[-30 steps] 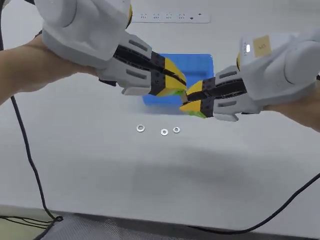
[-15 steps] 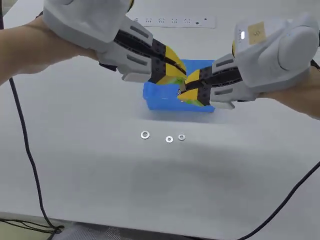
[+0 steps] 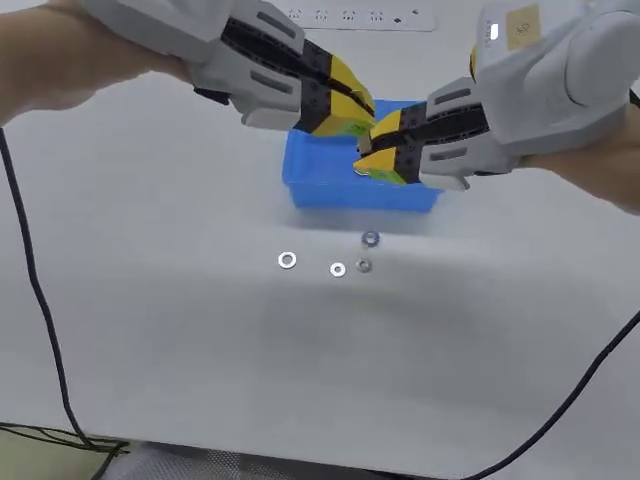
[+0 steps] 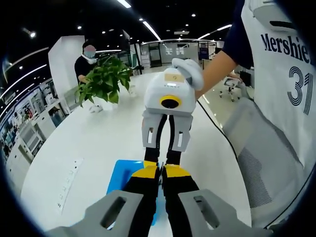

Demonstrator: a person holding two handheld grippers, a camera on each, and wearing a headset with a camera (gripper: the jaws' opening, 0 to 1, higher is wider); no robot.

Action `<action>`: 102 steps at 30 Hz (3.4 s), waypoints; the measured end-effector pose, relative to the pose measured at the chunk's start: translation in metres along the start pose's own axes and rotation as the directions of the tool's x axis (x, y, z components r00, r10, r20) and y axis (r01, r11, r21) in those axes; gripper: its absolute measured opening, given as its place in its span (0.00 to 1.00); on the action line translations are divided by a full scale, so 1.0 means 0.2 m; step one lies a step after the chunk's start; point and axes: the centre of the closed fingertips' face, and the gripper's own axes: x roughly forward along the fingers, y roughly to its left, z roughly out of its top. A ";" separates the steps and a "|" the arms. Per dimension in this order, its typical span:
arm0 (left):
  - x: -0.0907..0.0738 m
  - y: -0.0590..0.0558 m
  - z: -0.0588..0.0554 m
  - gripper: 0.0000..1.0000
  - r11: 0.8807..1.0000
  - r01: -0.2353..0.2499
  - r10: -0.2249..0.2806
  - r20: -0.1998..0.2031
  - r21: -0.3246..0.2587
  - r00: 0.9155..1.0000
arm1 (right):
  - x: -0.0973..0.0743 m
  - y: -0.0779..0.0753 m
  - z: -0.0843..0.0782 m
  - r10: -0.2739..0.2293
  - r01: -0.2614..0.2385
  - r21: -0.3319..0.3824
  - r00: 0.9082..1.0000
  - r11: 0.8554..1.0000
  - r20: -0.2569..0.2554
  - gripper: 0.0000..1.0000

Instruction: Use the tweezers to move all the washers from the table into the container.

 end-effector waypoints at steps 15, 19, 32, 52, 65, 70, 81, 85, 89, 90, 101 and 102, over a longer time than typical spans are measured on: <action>0.12 -0.17 -0.13 0.07 0.999 0.043 -0.044 -0.032 -0.033 0.999 | 0.04 0.20 -0.17 0.030 -0.027 0.048 0.998 0.998 -0.049 0.09; 0.15 -0.20 -0.15 0.07 0.998 0.050 -0.051 -0.034 -0.047 0.998 | 0.04 0.25 -0.20 0.033 -0.029 0.066 0.998 0.997 -0.059 0.09; 0.20 -0.20 -0.25 0.07 0.997 0.028 -0.032 -0.062 -0.074 0.998 | 0.10 0.28 -0.26 0.018 -0.010 0.109 0.997 0.994 -0.070 0.09; 0.19 -0.19 -0.28 0.07 0.998 0.012 -0.019 -0.096 -0.066 0.995 | 0.11 0.27 -0.28 0.002 0.007 0.109 0.997 0.994 -0.081 0.09; 0.17 -0.23 -0.25 0.07 0.999 0.015 -0.019 -0.104 -0.042 0.994 | 0.12 0.27 -0.25 -0.004 0.011 0.092 0.998 0.996 -0.069 0.10; 0.17 -0.22 -0.23 0.07 0.999 0.010 -0.013 -0.107 -0.031 0.994 | 0.12 0.25 -0.25 -0.010 0.016 0.089 0.998 0.996 -0.070 0.11; 0.20 -0.22 -0.21 0.07 1.000 0.022 -0.023 -0.109 -0.018 0.994 | 0.13 0.26 -0.27 -0.007 0.015 0.099 0.997 0.995 -0.081 0.12; 0.21 -0.21 -0.21 0.07 1.000 0.023 -0.024 -0.111 -0.007 0.993 | 0.13 0.26 -0.28 -0.008 0.016 0.099 0.997 0.995 -0.081 0.12; 0.22 -0.21 -0.21 0.07 1.000 0.025 -0.025 -0.109 -0.002 0.994 | 0.13 0.25 -0.29 -0.011 0.019 0.101 0.997 0.995 -0.080 0.12; 0.22 -0.21 -0.21 0.07 1.000 0.026 -0.025 -0.107 0.000 0.994 | 0.13 0.25 -0.29 -0.013 0.021 0.101 0.997 0.995 -0.080 0.12; 0.23 -0.21 -0.23 0.07 0.999 0.035 -0.033 -0.118 0.007 0.992 | 0.13 0.26 -0.30 -0.011 0.020 0.109 0.997 0.994 -0.081 0.12; 0.23 -0.21 -0.23 0.07 0.999 0.033 -0.032 -0.118 0.010 0.992 | 0.13 0.26 -0.30 -0.011 0.020 0.110 0.997 0.994 -0.081 0.12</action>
